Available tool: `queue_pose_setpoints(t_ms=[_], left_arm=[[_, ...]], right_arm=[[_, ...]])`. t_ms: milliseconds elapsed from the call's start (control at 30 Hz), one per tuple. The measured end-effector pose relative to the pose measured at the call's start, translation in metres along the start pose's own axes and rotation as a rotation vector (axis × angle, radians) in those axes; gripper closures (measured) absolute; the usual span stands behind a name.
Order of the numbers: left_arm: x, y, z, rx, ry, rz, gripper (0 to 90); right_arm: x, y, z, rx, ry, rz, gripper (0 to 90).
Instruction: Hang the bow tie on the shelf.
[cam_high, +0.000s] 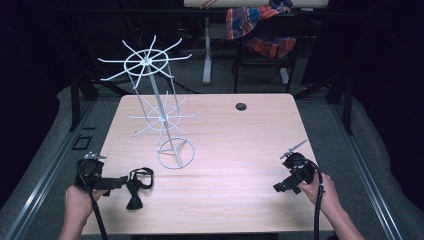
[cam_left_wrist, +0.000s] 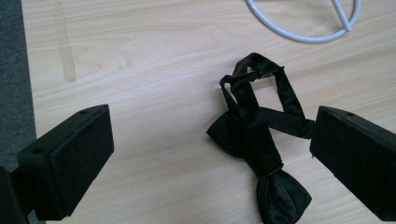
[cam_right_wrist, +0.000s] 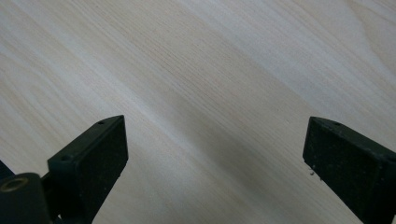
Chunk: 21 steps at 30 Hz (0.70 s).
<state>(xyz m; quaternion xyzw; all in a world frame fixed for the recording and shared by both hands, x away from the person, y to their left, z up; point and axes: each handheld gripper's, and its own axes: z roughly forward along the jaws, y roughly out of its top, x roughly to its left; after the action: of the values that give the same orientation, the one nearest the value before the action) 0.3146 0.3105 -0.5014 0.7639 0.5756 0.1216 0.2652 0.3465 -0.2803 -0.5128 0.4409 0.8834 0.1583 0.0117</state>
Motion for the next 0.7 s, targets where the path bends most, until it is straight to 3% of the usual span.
queue_pose_setpoints(t_ms=[233,367,633,700], left_arm=[[-0.003,0.001,0.004,0.002,-0.01,-0.004,0.0],[-0.002,0.004,0.006,0.003,-0.033,-0.03,0.0],[-0.007,0.011,0.018,0.025,-0.012,-0.038,0.1],[-0.006,0.014,0.024,0.036,-0.012,-0.037,0.1]], right_arm=[[0.0,0.003,0.002,0.007,-0.003,-0.008,6.4],[0.002,0.003,0.003,0.007,0.011,0.0,6.4],[0.001,0.002,0.003,0.002,0.007,0.009,6.5],[0.0,0.002,0.003,0.02,-0.003,-0.011,6.6]])
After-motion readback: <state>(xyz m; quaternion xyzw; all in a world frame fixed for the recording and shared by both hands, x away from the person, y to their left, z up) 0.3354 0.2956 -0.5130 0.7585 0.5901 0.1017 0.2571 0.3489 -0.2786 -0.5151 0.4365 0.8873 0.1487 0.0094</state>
